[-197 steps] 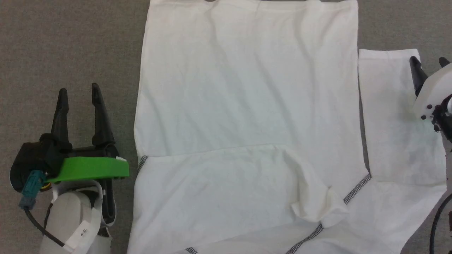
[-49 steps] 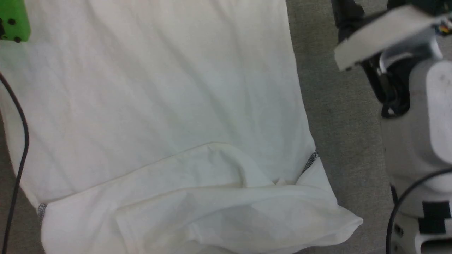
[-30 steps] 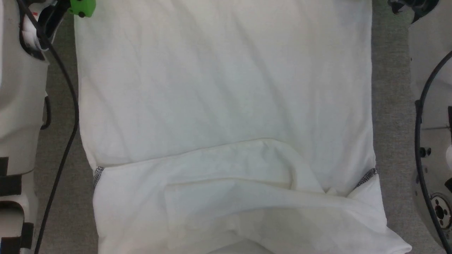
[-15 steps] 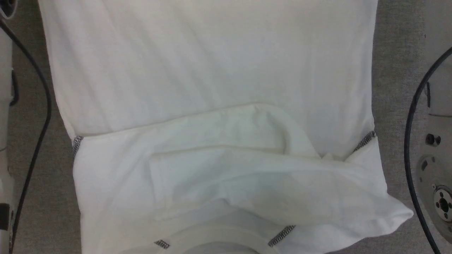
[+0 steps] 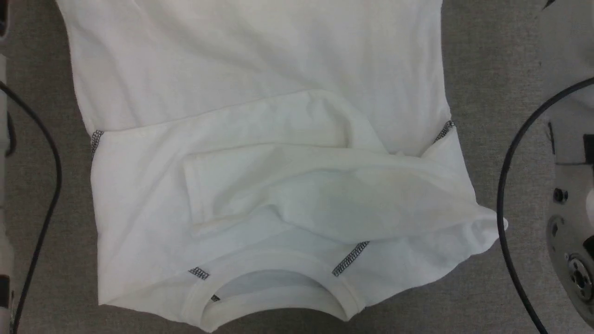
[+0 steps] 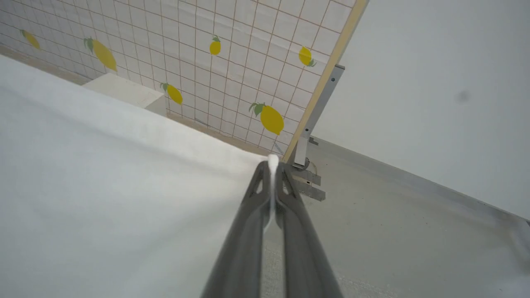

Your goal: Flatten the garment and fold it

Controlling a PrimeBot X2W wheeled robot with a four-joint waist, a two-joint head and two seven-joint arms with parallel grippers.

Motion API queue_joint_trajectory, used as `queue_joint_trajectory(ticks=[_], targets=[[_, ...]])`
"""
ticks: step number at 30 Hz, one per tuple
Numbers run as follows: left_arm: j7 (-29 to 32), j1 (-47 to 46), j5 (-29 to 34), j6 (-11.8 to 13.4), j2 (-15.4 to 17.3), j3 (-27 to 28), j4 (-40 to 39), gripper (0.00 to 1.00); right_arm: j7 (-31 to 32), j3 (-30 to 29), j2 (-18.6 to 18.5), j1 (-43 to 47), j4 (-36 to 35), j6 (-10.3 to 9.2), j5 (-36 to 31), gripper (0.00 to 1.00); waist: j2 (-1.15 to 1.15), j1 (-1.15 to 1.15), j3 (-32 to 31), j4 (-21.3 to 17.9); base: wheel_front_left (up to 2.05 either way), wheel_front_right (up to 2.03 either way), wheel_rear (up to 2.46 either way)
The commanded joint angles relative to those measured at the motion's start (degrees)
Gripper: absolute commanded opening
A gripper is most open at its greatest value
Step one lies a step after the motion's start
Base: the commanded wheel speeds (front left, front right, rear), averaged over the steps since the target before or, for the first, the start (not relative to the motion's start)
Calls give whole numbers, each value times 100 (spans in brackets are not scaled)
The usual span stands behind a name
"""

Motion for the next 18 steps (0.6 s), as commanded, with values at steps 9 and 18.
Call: queue_joint_trajectory(ticks=[9,18], targets=[[-440,2273,-417,-42,62,-133,-718,0,-309,1060,-508,1644,-396,-10,1105,0,0,0,-1576,156,0,0,0],[-125,4775,-1072,-9,248,-210,-2091,0,41,1270,-1205,3780,-1967,-10,1991,0,0,0,-2574,381,0,0,0]])
